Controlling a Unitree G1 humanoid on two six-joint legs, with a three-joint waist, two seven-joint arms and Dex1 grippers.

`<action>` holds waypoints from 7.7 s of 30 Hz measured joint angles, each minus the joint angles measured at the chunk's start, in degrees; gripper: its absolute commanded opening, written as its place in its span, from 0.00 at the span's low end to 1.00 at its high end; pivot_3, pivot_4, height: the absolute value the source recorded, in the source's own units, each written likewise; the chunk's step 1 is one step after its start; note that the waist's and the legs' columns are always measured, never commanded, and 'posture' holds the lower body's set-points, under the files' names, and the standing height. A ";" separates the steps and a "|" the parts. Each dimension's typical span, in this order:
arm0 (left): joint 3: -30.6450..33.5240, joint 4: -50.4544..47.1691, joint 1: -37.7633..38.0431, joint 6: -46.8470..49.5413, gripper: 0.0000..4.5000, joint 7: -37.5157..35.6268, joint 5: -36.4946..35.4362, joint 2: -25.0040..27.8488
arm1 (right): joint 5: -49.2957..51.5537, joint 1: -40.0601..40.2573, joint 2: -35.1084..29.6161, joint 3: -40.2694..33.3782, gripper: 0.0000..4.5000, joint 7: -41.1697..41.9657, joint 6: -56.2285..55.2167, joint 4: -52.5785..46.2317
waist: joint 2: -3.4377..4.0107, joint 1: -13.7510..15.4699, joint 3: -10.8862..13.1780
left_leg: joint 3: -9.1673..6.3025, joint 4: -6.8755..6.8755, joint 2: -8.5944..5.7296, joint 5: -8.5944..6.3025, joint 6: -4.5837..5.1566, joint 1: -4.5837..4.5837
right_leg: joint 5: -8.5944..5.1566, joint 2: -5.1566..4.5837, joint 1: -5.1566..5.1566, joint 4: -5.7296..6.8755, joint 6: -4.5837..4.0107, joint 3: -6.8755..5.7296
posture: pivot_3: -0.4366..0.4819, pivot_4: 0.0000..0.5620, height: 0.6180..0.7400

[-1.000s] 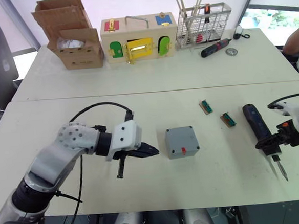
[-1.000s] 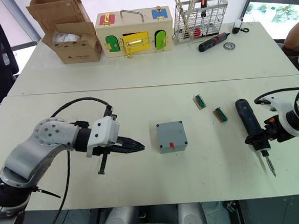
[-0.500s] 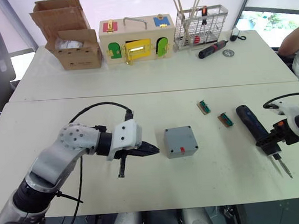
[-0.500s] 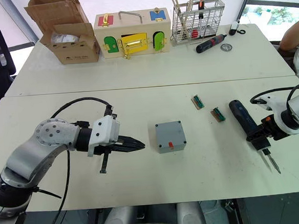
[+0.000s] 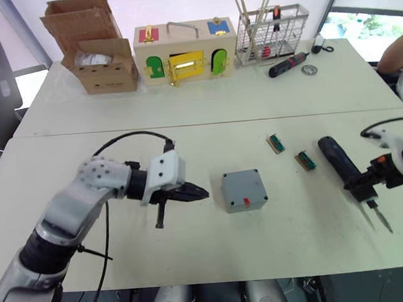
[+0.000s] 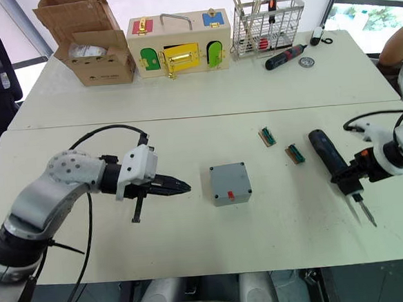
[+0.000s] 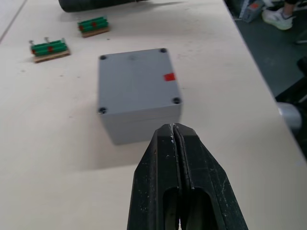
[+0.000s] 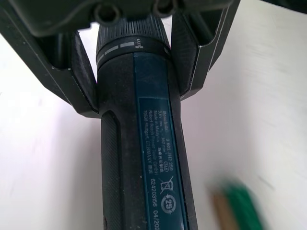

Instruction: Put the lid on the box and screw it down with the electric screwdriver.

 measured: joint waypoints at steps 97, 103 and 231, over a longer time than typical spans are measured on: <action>-8.99 25.17 -7.27 -13.51 0.00 -3.05 14.49 -21.35 | 7.75 53.66 51.38 -25.46 0.42 -57.12 -46.46 -69.87 | -1.28 -1.30 -1.07 | -0.40 -0.22 -0.31 0.01 0.50 1.21 | -0.15 -0.14 1.24 0.22 0.24 -0.18 | 0.48 0.27 0.98; -9.94 25.17 -7.56 -13.53 0.00 -3.22 15.23 -21.25 | 8.05 52.04 51.07 -25.45 0.42 -58.48 -43.21 -69.92 | -1.50 -1.26 -1.50 | -0.41 -0.24 -0.26 -0.02 0.53 1.27 | -0.15 -0.11 1.32 0.11 0.23 -0.18 | 0.48 0.27 0.98; -2.09 1.79 5.65 2.55 0.00 4.66 4.09 -2.08 | 2.61 2.50 -3.15 -9.73 1.00 -1.37 -20.10 -6.02 | -0.01 -1.12 0.56 | -0.15 -0.80 -0.20 0.37 -0.11 0.11 | -0.05 -0.29 -0.15 -0.03 0.12 -0.33 | 0.48 0.27 0.98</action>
